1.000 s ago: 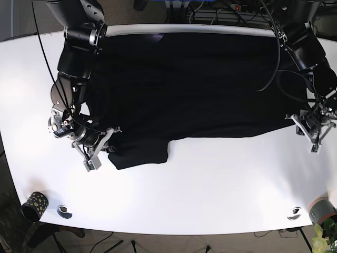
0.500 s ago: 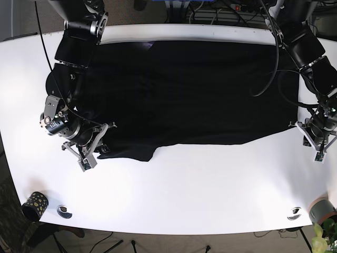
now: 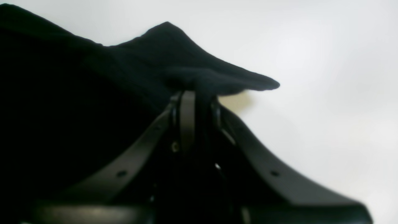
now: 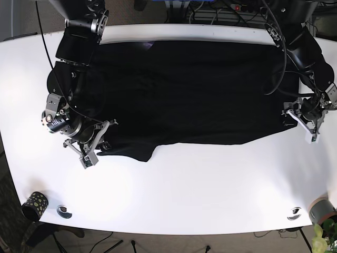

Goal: Fold the T-shirt properly
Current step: 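Grasp the hem with both grippers and fold it over toward the collar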

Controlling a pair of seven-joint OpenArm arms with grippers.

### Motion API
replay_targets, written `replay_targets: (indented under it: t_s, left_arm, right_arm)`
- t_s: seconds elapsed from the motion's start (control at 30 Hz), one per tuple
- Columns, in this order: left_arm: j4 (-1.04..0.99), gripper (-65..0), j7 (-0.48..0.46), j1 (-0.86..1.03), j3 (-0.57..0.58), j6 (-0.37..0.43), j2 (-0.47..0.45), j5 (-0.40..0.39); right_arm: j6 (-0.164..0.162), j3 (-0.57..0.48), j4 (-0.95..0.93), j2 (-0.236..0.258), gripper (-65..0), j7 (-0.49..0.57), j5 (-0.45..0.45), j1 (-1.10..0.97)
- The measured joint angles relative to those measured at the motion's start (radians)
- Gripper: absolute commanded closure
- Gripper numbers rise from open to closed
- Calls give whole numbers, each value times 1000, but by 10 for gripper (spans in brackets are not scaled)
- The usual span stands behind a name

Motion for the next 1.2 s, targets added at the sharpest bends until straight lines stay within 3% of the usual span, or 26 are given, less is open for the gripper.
replay_targets:
  t_s: [0.1,0.43,0.53,0.6,0.67,0.8,1.2]
  left_arm:
    - [-56,-447,-31,-8,6,-1,2,-52]
    - [-197,-429,-116,-84,5,-1,-11,-57]
    - [-230,-278,-132,-98,5,-1,-11,-57]
    - [-234,-113,-136,-95,6,-1,-9,-52]
    - [-237,0,-149,-89,6,-1,-8,-50]
    - [-234,-6,-149,-87,6,-1,-8,-49]
    - [154,0,-89,0,-7,0,32,-34]
  right_arm:
    - [0,2,0,2,-49,1,-2,-3]
    - [0,1,0,1,-49,0,-1,-3]
    - [0,1,0,0,-49,0,0,-3]
    - [0,1,0,1,-49,0,0,-3]
    - [0,1,0,0,-48,0,0,-3]
    - [0,1,2,0,0,0,0,-2]
    - [7,0,163,0,0,-56,9,-23]
